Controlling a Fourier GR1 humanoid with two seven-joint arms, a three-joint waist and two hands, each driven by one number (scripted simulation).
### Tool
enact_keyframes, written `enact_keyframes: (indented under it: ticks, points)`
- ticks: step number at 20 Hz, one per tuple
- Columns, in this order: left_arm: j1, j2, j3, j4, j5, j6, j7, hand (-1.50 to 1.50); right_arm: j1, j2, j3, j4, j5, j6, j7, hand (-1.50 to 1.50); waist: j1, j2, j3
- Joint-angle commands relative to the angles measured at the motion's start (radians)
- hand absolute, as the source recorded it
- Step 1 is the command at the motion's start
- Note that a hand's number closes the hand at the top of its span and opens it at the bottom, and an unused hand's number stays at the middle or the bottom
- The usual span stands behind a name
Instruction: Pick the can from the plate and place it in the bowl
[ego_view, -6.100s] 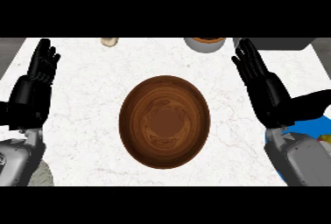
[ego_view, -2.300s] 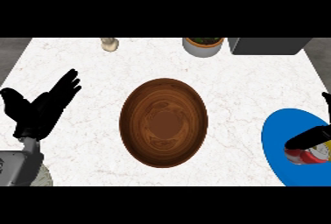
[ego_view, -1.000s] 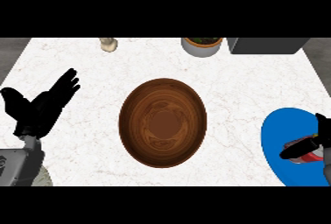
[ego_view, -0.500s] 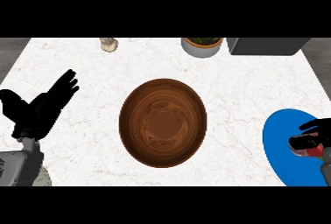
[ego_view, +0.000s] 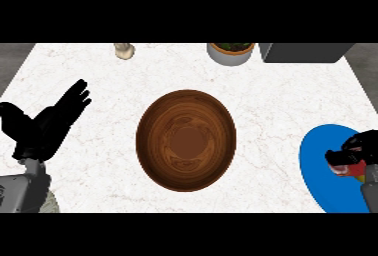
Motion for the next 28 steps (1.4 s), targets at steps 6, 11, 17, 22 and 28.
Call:
enact_keyframes:
  ticks: [6,11,17,22,28]
  points:
    - [0.016,-0.004,0.008,0.006,-0.012,0.007,-0.012,0.0,0.24,0.009,0.367,-0.271,0.062,0.062,-0.42,1.5,-0.027,-0.01,0.006]
    - [0.042,-0.003,0.013,-0.041,-0.008,0.012,0.019,0.0,0.489,-0.116,0.39,-0.495,0.155,-0.067,-0.544,1.5,-0.029,-0.007,0.006]
    - [0.014,-0.011,0.028,0.069,-0.036,-0.006,-0.079,0.0,0.658,-0.175,0.383,-0.841,0.198,-0.061,-0.497,1.5,-0.027,-0.001,0.004]
    - [-0.018,-0.001,0.048,0.066,-0.006,-0.021,-0.029,0.0,0.756,-0.241,0.338,-1.136,0.198,0.044,-0.407,1.5,-0.026,0.0,0.004]
    - [0.008,-0.017,0.022,0.006,-0.027,0.002,-0.01,0.0,0.662,-0.292,0.327,-1.259,0.183,0.108,-0.337,1.5,-0.027,-0.004,0.001]
